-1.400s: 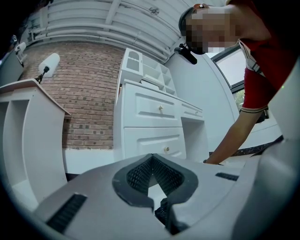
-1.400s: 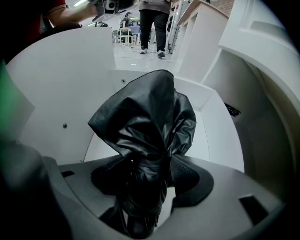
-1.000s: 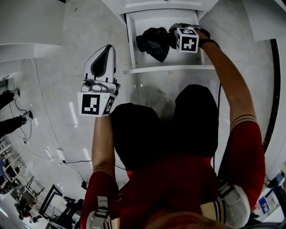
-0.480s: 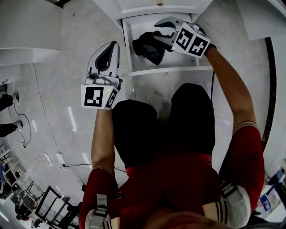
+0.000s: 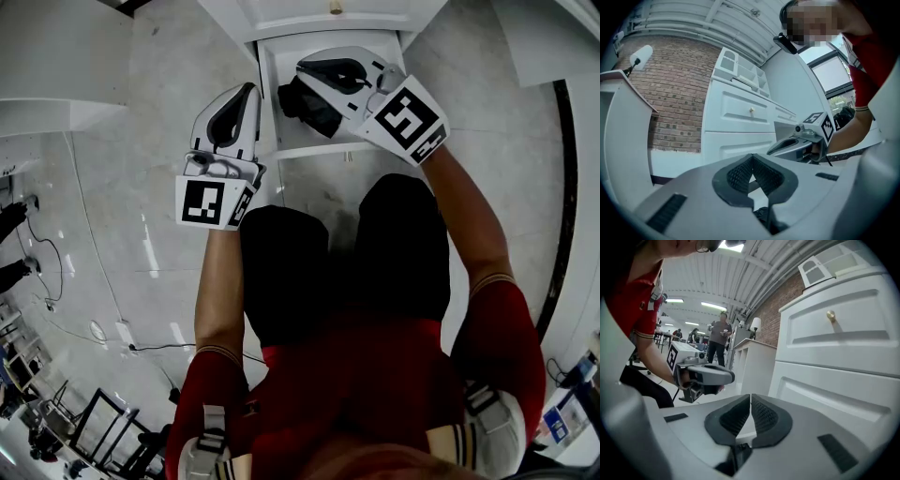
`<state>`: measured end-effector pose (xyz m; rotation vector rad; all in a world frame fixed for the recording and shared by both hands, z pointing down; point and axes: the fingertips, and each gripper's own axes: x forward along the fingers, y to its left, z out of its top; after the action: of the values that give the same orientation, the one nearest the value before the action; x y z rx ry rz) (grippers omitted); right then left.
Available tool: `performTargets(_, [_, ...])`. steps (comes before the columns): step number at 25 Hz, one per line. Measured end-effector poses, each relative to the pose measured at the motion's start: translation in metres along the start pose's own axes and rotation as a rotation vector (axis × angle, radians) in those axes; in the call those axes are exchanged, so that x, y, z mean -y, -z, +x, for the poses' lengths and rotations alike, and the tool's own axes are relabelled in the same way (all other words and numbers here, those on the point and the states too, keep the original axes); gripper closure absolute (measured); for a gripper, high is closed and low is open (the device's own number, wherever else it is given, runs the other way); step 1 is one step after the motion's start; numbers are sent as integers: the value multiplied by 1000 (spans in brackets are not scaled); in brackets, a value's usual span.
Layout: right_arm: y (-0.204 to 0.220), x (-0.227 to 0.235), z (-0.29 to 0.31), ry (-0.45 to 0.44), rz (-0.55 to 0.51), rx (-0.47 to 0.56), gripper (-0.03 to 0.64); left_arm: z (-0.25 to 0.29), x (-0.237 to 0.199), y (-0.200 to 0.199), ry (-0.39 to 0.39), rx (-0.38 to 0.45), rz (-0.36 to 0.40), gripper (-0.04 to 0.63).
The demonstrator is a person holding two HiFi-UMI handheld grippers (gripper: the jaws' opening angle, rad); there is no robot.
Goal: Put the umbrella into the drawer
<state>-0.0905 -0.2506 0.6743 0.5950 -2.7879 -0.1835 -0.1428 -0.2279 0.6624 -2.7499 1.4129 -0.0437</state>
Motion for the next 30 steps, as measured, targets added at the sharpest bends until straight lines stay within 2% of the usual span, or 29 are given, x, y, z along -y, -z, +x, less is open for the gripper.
performTargets(8, [-29,-9,-19,93,119,176,617,-7,13,-17,14,42,-9,589])
performTargets(13, [-49,-12,-37,153,137,240,617,-16,20,-36,22,53,-11,589])
performTargets(17, [-72,-15,-52,175,128,245,618,-24,24,-65,21,49,-1,589])
performTargets(22, [-107,-21,-72,188,119,201,618,-38,27,-110,22,35,-2,589])
performTargets(30, [-198,-34,-113,182,166,173,617,-62,42,-207,4,21,-46,589])
